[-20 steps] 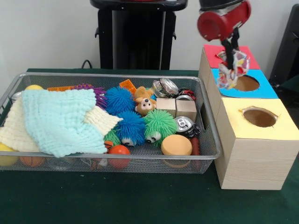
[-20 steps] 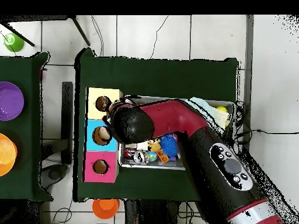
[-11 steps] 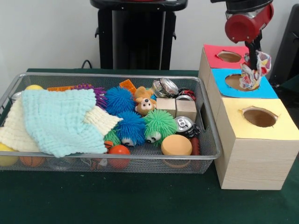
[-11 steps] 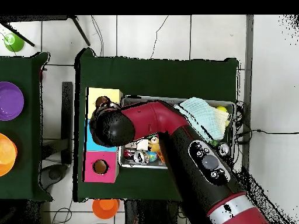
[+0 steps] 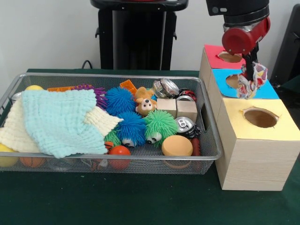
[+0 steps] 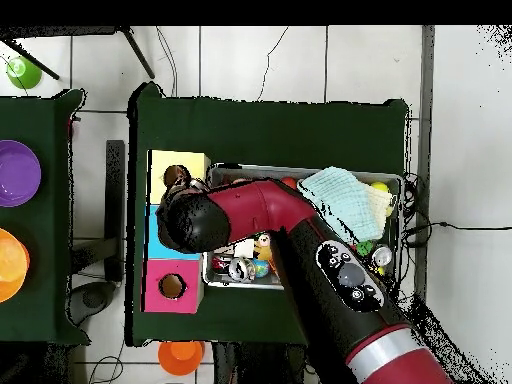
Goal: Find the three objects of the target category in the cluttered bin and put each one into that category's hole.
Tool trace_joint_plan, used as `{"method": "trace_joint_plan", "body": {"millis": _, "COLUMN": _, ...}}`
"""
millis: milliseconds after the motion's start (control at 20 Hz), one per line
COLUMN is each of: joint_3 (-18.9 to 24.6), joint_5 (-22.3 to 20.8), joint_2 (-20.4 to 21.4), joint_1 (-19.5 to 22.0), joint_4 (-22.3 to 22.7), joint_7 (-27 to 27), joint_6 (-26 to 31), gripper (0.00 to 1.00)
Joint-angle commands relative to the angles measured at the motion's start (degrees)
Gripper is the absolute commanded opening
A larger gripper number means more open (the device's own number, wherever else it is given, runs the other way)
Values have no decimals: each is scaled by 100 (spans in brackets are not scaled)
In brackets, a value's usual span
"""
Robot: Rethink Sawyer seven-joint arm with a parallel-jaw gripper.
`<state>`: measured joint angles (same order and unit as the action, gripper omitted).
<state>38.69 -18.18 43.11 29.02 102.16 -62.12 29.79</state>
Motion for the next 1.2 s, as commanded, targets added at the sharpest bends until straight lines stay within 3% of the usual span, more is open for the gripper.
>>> {"method": "trace_joint_plan", "body": {"millis": 50, "joint_3": -378, "joint_5": -132, "joint_2": -270, "joint_1": 10, "joint_4": 83, "joint_7": -1027, "joint_6": -638, "gripper": 0}}
{"method": "trace_joint_plan", "body": {"millis": 600, "joint_3": -234, "joint_5": -41, "joint_2": -440, "joint_1": 35, "joint_4": 234, "joint_7": -910, "joint_6": -1080, "gripper": 0}}
{"method": "trace_joint_plan", "body": {"millis": 750, "joint_3": -313, "joint_5": -65, "joint_2": -463, "joint_1": 10, "joint_4": 217, "joint_7": -855, "joint_6": -1002, "gripper": 0}}
{"method": "trace_joint_plan", "body": {"millis": 900, "joint_3": -612, "joint_5": -167, "joint_2": -568, "joint_1": -196, "joint_4": 31, "joint_7": -728, "joint_6": -543, "gripper": 0}}
{"method": "trace_joint_plan", "body": {"millis": 1200, "joint_3": -717, "joint_5": -206, "joint_2": -717, "joint_1": -271, "joint_4": -19, "joint_7": -699, "joint_6": -693, "gripper": 0}}
